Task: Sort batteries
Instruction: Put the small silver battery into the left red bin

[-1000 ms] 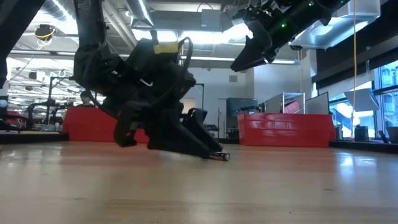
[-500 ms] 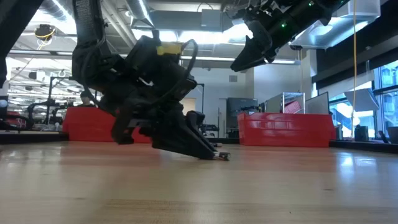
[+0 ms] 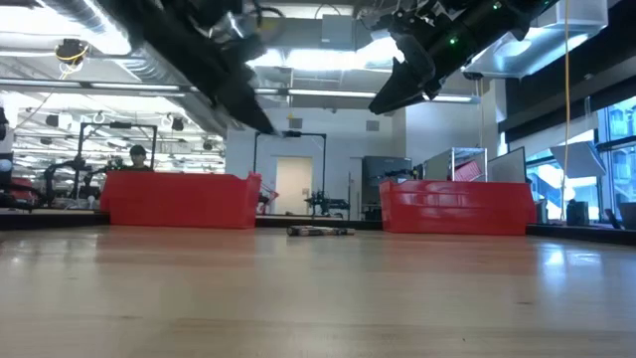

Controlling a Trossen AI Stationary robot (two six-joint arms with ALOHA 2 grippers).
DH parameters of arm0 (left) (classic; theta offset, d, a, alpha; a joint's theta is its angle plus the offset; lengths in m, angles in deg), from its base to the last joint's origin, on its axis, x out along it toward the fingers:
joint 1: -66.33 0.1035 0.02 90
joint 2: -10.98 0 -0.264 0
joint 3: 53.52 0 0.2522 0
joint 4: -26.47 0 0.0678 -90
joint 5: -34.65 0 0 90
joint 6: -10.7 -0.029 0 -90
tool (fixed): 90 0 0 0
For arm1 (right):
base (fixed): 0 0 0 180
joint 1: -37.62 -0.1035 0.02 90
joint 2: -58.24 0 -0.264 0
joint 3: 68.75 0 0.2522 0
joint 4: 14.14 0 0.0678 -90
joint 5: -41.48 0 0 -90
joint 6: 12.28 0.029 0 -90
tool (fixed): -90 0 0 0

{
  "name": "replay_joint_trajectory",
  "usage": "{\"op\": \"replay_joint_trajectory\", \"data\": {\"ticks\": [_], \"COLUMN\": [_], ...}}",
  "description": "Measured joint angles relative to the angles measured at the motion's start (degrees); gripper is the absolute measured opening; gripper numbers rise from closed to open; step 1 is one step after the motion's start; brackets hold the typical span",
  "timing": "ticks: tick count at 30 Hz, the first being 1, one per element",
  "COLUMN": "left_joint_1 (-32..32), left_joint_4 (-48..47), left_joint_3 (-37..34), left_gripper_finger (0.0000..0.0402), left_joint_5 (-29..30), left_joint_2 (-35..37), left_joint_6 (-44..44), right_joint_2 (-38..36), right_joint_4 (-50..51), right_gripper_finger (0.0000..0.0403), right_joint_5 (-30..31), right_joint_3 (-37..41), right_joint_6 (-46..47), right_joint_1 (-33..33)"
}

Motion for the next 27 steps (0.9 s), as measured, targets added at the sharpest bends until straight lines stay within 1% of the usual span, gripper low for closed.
{"op": "replay_joint_trajectory", "data": {"ticks": [3, 5, 7, 10, 14, 16, 19, 23, 27], "left_joint_1": [9.64, 16.74, 23.88, 33.45, 43.5, 46.87, 50.08, 52.15, 53.14], "left_joint_4": [-13.76, -21.68, -28.65, -34.39, -35.56, -37.26, -38.15, -39.6, -43.68], "left_joint_3": [3.92, 7.44, 10.89, 14.01, 14.55, 14.53, 14.53, 15.44, 19.98], "left_gripper_finger": [0.0022, 0.0022, 0.0022, 0.0022, 0.0022, 0.0022, 0.0022, 0.0022, 0.0022], "left_joint_5": [0.43, 0.55, -0.2, -5.89, -15.73, -18.51, -19.97, -21.92, -22.57], "left_joint_2": [5.82, 6.79, 6.24, 3.92, 1.2, -0.87, -4.08, -8.98, -14.79], "left_joint_6": [5.11, 6.63, 7.41, 7.84, 7.79, 7.76, 7.45, 7.11, 5.78], "right_joint_2": [0.0, 0.0, 0.0, 0.0, 0.0, 0.0, 0.0, 0.0, 0.0], "right_joint_4": [-0.59, -1.3, -1.76, -1.92, -1.82, -1.83, -1.79, -1.75, -1.68], "right_gripper_finger": [0.0142, 0.0142, 0.0142, 0.0142, 0.0142, 0.0142, 0.0142, 0.0142, 0.0142], "right_joint_5": [0.03, 0.52, 0.57, 0.59, 0.59, 0.56, 0.5, 0.45, 0.43], "right_joint_3": [0.0, 0.0, 0.0, 0.0, 0.0, 0.0, 0.0, 0.0, 0.0], "right_joint_6": [-0.22, -0.78, -1.57, -1.71, -1.71, -1.71, -1.71, -1.71, -1.71], "right_joint_1": [-0.01, 0.0, -0.02, 0.0, -0.02, 0.0, -0.02, 0.0, 0.0]}}
